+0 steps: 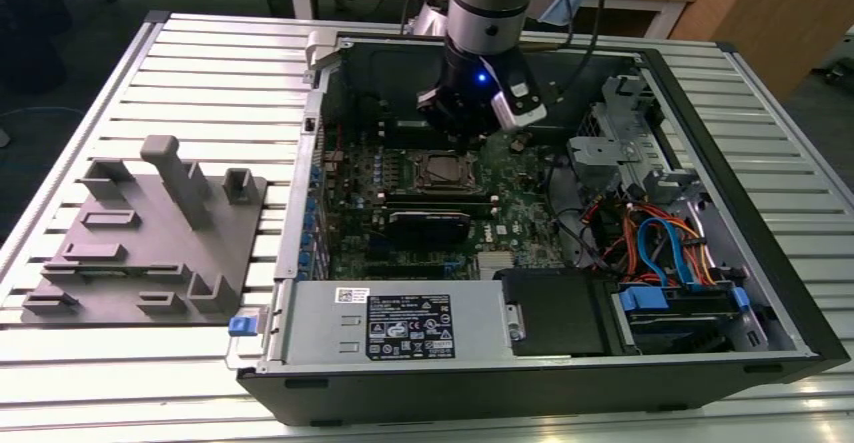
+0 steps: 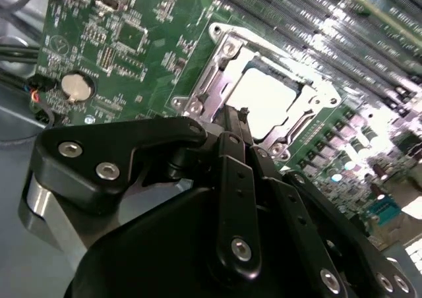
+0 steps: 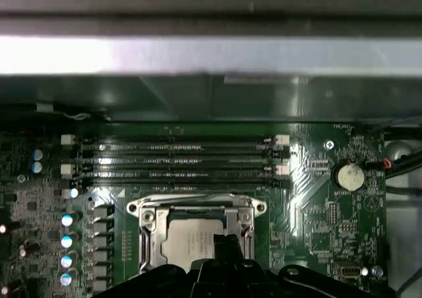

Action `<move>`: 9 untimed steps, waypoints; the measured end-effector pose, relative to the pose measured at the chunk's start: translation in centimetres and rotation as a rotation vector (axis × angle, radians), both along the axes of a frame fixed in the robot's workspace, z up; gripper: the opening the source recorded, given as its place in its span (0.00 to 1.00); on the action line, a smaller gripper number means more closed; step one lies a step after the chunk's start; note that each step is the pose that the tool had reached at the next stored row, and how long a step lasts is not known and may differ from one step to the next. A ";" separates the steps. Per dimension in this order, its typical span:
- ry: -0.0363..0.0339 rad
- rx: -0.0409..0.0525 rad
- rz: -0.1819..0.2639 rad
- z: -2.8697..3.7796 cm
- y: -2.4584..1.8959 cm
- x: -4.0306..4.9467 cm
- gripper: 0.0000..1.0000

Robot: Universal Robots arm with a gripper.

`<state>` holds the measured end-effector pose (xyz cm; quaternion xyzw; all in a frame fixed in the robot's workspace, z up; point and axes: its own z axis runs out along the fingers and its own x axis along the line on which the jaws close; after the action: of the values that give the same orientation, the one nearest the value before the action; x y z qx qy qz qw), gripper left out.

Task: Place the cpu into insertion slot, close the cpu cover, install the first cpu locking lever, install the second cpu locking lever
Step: 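Install the second cpu locking lever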

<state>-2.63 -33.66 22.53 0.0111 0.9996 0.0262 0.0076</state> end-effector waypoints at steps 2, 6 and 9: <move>0.0014 -0.0001 0.000 0.00 -0.13 0.00 0.10; 0.0048 -0.0001 0.000 0.00 -0.63 0.00 0.10; 0.0053 -0.0001 0.000 0.00 -0.98 0.00 0.10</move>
<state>-2.63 -34.64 22.53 0.0112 0.9996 0.0261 0.0049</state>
